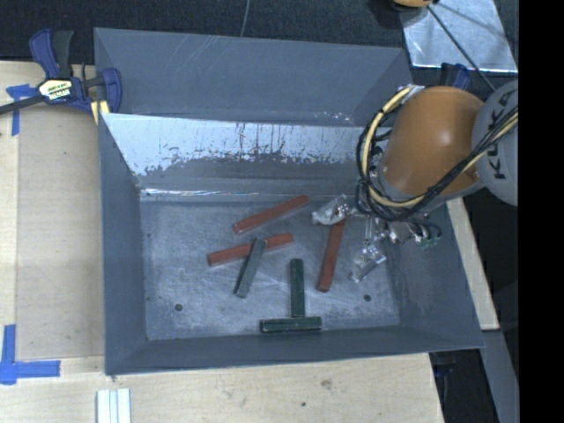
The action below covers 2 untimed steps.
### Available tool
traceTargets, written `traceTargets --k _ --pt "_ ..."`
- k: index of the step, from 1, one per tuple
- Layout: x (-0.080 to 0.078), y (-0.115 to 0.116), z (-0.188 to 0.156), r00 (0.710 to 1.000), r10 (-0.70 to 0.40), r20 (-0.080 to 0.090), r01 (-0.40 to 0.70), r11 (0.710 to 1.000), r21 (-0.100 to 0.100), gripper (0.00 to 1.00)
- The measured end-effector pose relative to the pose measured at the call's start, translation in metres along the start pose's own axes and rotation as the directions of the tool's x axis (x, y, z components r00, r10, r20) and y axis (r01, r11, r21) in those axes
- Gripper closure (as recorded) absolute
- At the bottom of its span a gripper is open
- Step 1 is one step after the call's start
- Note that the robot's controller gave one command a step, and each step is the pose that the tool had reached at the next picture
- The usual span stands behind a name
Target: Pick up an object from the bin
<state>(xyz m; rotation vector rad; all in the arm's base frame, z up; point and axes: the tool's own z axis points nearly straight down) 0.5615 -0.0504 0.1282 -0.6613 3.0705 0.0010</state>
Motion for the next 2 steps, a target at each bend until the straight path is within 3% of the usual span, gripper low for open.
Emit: traceTargets --k 1,2 --pt "-0.011 0.012 -0.014 0.961 -0.278 0.003 0.278 0.961 0.003 0.00" --pt "-0.013 0.027 0.049 0.946 -0.322 0.021 0.322 0.947 0.014 0.00"
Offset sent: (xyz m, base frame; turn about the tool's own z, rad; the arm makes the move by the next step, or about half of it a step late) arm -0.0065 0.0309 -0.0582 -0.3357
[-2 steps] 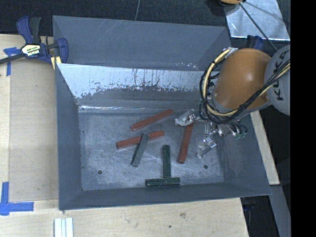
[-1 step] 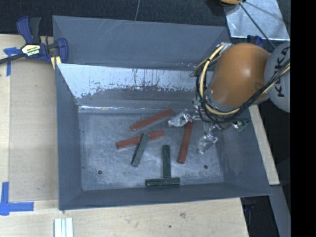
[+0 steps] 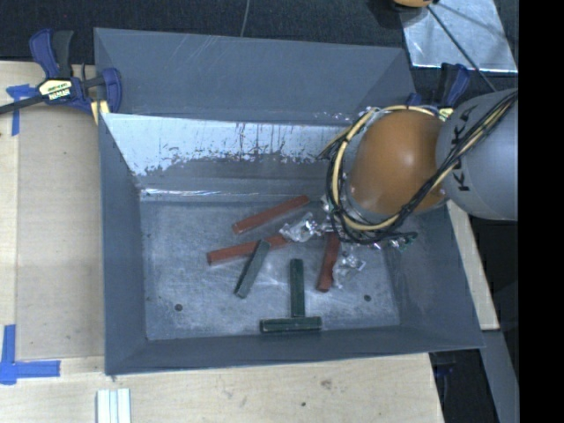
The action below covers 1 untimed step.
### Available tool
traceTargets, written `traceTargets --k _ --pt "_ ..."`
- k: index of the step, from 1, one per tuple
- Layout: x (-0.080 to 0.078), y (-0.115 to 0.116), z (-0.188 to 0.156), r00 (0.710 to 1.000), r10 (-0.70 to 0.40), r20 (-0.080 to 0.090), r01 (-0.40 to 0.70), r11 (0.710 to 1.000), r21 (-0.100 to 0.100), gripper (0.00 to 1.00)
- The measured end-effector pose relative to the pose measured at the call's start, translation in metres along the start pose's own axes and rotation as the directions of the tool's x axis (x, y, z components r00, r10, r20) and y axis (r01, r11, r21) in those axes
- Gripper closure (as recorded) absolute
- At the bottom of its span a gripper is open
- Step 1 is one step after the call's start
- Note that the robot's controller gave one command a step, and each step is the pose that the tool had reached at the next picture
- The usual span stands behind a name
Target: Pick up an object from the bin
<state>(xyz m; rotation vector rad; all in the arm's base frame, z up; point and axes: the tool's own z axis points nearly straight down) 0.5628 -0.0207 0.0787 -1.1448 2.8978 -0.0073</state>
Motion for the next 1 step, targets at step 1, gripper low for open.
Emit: traceTargets --k 1 --pt "0.0037 0.0010 -0.0044 1.000 -0.004 -0.016 0.004 1.000 -0.009 1.00"
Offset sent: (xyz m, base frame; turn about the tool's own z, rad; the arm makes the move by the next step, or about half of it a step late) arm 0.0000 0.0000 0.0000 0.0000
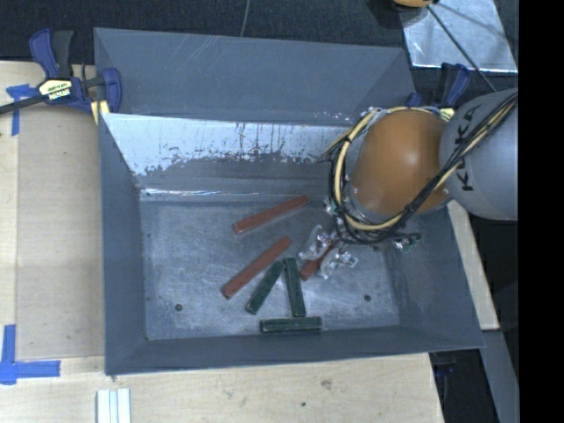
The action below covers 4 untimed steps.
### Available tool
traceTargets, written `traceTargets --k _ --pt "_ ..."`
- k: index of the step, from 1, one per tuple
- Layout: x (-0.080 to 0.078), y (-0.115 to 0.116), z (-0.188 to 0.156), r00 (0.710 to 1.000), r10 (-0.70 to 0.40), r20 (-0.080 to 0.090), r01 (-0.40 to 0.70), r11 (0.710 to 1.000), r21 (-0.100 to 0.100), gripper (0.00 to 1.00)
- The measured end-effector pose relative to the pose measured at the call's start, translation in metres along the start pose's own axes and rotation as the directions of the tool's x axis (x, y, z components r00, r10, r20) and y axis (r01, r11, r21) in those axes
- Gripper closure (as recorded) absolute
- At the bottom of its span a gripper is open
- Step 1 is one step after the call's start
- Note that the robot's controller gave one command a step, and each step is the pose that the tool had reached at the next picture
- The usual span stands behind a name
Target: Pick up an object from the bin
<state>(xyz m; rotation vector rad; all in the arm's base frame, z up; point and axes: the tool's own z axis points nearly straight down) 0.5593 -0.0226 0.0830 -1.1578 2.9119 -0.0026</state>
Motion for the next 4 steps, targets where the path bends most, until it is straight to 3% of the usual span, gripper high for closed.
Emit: traceTargets --k 2,4 --pt "0.000 0.000 0.000 1.000 0.000 0.000 0.000 1.000 0.000 1.00" --pt "0.001 0.001 -0.024 1.000 0.000 -0.007 0.000 1.000 -0.006 1.00"
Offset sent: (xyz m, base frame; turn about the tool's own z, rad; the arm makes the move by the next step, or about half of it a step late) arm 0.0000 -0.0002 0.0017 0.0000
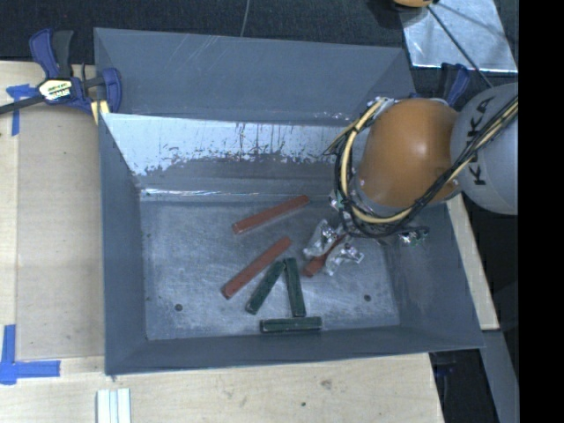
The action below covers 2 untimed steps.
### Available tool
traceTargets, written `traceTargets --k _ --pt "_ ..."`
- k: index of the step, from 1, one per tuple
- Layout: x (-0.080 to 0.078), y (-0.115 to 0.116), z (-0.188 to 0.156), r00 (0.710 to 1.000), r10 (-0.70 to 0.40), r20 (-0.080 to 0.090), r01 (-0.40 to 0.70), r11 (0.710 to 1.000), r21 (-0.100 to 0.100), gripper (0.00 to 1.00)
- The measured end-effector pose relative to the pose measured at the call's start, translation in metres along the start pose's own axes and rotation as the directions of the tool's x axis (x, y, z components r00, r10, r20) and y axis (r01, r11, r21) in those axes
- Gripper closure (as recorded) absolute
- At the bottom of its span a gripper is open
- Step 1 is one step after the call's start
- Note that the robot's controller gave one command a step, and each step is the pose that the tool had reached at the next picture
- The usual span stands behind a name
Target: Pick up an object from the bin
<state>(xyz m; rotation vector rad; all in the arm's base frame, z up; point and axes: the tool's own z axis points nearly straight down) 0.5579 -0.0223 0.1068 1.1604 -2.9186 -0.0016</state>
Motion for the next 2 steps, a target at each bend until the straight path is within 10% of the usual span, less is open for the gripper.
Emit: traceTargets --k 2 --pt "0.000 0.000 -0.028 1.000 0.002 0.001 -0.002 1.000 0.001 1.00"
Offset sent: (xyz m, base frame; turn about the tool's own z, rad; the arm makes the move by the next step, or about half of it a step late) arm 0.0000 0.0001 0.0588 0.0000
